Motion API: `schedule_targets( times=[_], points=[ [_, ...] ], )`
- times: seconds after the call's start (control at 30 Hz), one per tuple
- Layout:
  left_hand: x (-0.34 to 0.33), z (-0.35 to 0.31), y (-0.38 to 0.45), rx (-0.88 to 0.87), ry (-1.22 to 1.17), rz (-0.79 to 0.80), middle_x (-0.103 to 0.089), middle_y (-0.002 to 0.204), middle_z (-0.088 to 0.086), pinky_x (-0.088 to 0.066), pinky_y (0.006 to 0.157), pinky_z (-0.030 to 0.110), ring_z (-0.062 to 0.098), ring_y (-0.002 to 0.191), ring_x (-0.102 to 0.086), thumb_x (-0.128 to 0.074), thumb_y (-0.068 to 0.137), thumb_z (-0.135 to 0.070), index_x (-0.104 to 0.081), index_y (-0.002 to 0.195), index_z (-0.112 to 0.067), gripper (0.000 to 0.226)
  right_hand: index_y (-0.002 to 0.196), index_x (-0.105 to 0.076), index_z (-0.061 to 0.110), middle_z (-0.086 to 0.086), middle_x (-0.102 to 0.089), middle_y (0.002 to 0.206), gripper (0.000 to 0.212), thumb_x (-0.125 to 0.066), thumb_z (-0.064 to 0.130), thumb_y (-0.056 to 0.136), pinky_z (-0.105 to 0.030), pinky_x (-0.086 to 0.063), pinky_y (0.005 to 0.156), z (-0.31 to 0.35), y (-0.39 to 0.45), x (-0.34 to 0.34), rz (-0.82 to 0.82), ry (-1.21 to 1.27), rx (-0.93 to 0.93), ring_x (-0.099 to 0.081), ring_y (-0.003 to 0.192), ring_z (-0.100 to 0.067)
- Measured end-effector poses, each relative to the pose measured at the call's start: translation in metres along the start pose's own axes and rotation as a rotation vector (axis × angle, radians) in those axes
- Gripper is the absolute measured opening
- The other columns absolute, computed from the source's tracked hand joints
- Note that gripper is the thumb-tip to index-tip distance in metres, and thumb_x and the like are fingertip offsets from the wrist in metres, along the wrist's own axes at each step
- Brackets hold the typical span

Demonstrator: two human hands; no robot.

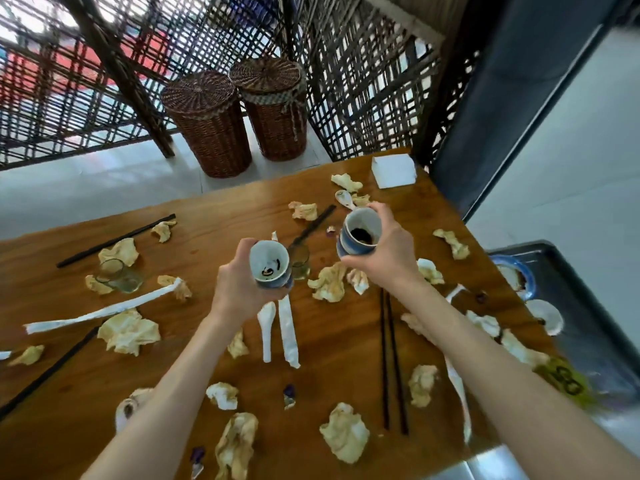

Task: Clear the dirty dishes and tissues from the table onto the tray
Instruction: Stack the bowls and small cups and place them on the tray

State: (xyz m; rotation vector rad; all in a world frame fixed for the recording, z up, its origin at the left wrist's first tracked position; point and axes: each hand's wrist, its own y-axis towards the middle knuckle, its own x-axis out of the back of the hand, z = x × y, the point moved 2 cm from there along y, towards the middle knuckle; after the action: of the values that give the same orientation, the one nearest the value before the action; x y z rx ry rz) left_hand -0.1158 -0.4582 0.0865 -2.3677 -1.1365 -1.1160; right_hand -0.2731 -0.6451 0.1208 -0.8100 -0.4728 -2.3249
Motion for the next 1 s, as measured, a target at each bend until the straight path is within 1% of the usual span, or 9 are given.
schedule_targets(
  times=[0.07,0.17,0.27,0.33,0.4,0.53,0.63,0.8,1.0],
  points=[
    [-0.014,-0.025,-0.004,-0.034,-0.002,0.018,-0.051,0.099,-0.005,-0.04,0.064,0.025,0.018,0.086,-0.05,-0.091,0.051,-0.035,-0.04,0.118,-0.03,0.084,0.131,-0.038,0.025,0.003,-0.054,0.119,0.088,-0.087,0.032,0.058,-0.031,-0.048,0.089,-0.014,-0.01,0.027,-0.017,-0.005,-0.009,-0.051,0.109,-0.015],
    [-0.045,-0.072,-0.014,-0.061,0.014,0.026,-0.051,0.095,-0.004,-0.039,0.065,0.029,0.02,0.083,-0.05,-0.09,0.051,-0.038,-0.04,0.116,-0.031,0.082,0.13,-0.039,0.026,0.004,-0.054,0.115,0.086,-0.086,0.034,0.059,-0.027,-0.045,0.084,-0.045,-0.027,0.076,-0.054,-0.035,-0.004,-0.051,0.104,-0.014],
    [-0.088,-0.126,-0.029,-0.064,-0.011,0.029,-0.054,0.095,-0.004,-0.039,0.067,0.029,0.019,0.083,-0.05,-0.089,0.05,-0.043,-0.041,0.116,-0.032,0.082,0.13,-0.039,0.023,0.001,-0.055,0.118,0.085,-0.086,0.036,0.06,-0.029,-0.047,0.087,-0.081,-0.044,0.132,-0.065,-0.075,0.002,-0.053,0.105,-0.016],
    [-0.114,-0.157,-0.038,-0.081,-0.037,0.037,-0.056,0.096,-0.004,-0.039,0.063,0.026,0.018,0.083,-0.052,-0.088,0.05,-0.044,-0.043,0.115,-0.031,0.08,0.13,-0.04,0.022,0.0,-0.056,0.117,0.085,-0.086,0.036,0.059,-0.031,-0.047,0.087,-0.105,-0.054,0.166,-0.073,-0.088,0.003,-0.053,0.103,-0.016],
    [-0.143,-0.191,-0.048,-0.121,-0.045,0.034,-0.053,0.093,-0.006,-0.034,0.057,0.021,0.016,0.08,-0.05,-0.087,0.048,-0.043,-0.045,0.115,-0.028,0.08,0.129,-0.041,0.021,-0.001,-0.057,0.113,0.084,-0.086,0.033,0.059,-0.03,-0.047,0.083,-0.134,-0.064,0.202,-0.072,-0.094,-0.01,-0.054,0.099,-0.017],
    [-0.197,-0.25,-0.063,-0.147,-0.116,0.057,-0.052,0.092,-0.009,-0.031,0.057,0.012,0.012,0.08,-0.048,-0.086,0.05,-0.043,-0.042,0.111,-0.031,0.076,0.125,-0.043,0.022,-0.001,-0.057,0.105,0.081,-0.086,0.029,0.056,-0.027,-0.044,0.077,-0.19,-0.074,0.263,-0.077,-0.093,-0.081,-0.054,0.091,-0.018],
    [-0.236,-0.287,-0.07,-0.146,-0.113,0.084,-0.052,0.091,-0.009,-0.032,0.059,0.012,0.013,0.079,-0.049,-0.087,0.05,-0.041,-0.042,0.111,-0.032,0.076,0.122,-0.045,0.023,-0.001,-0.059,0.103,0.078,-0.085,0.026,0.055,-0.024,-0.038,0.074,-0.23,-0.081,0.297,-0.086,-0.098,-0.129,-0.054,0.09,-0.02],
    [-0.294,-0.334,-0.067,-0.144,-0.152,0.166,-0.058,0.098,-0.002,-0.038,0.072,0.028,0.022,0.089,-0.054,-0.089,0.048,-0.031,-0.043,0.111,-0.032,0.078,0.124,-0.045,0.022,-0.004,-0.06,0.105,0.08,-0.084,0.024,0.054,-0.026,-0.043,0.078,-0.284,-0.077,0.341,-0.107,-0.102,-0.178,-0.055,0.094,-0.022],
    [-0.345,-0.384,-0.068,-0.218,-0.146,0.194,-0.057,0.096,-0.004,-0.039,0.071,0.028,0.02,0.086,-0.055,-0.089,0.051,-0.027,-0.043,0.112,-0.027,0.077,0.125,-0.044,0.022,-0.001,-0.059,0.109,0.083,-0.087,0.027,0.055,-0.024,-0.042,0.076,-0.342,-0.075,0.38,-0.112,-0.07,-0.174,-0.053,0.093,-0.017]
  ],
)
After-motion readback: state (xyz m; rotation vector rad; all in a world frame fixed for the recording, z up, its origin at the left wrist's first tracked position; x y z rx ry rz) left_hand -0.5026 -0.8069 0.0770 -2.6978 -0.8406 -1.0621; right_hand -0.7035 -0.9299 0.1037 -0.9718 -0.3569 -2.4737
